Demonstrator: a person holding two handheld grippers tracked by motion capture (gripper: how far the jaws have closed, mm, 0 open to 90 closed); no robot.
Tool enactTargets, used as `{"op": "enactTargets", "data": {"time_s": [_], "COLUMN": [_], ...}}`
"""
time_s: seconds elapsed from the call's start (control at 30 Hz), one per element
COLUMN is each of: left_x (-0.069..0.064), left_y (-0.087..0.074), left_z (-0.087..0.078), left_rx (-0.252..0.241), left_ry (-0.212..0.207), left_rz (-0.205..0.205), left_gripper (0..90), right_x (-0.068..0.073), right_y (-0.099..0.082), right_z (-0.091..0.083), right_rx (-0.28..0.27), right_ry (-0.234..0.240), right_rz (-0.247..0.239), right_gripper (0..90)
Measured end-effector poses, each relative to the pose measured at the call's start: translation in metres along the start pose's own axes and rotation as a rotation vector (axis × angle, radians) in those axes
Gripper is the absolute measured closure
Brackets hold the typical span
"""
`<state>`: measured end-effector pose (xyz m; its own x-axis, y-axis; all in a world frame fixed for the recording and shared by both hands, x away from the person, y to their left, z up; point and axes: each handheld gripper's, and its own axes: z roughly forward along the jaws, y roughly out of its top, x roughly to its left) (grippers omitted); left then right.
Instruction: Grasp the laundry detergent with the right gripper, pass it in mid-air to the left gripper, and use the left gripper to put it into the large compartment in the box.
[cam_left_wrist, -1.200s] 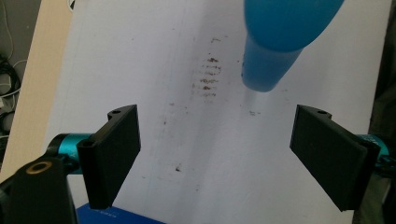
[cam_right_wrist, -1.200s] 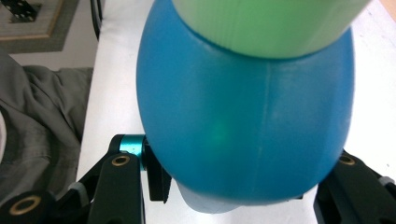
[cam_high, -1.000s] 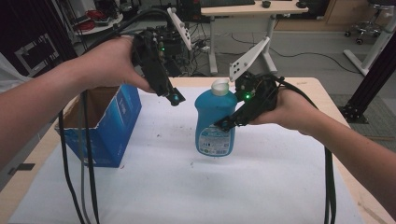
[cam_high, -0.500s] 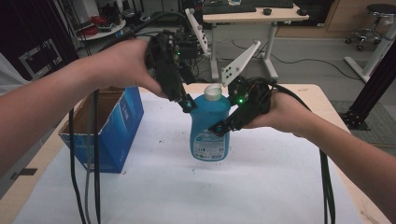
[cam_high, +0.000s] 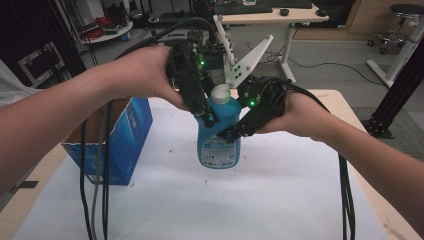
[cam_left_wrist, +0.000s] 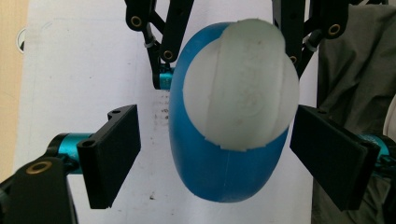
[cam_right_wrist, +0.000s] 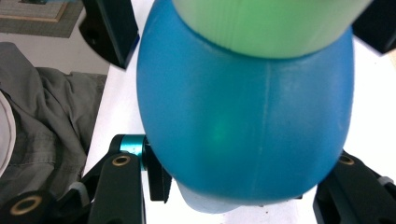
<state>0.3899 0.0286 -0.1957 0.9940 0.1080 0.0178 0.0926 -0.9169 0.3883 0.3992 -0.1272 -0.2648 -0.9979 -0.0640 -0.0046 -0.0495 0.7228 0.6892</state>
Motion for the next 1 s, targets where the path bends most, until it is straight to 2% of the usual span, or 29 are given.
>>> {"op": "enactTargets", "data": {"time_s": [0.3, 0.53, 1.0], "left_x": [-0.001, -0.003, -0.004], "left_y": [0.001, 0.001, 0.0], "left_z": [0.003, 0.007, 0.011], "left_rx": [-0.008, -0.005, -0.008], "left_ry": [-0.01, -0.011, -0.008], "left_rz": [-0.022, -0.014, -0.025], "left_gripper": [16.6, 16.6, 24.1], "right_x": [0.004, 0.005, 0.005], "right_y": [0.004, 0.004, 0.003], "right_z": [-0.002, -0.004, -0.006], "right_rx": [0.013, 0.007, 0.009], "right_ry": [-0.004, -0.01, -0.014], "right_rz": [-0.008, -0.015, -0.009], "right_gripper": [47.7, 47.8, 47.7]}}
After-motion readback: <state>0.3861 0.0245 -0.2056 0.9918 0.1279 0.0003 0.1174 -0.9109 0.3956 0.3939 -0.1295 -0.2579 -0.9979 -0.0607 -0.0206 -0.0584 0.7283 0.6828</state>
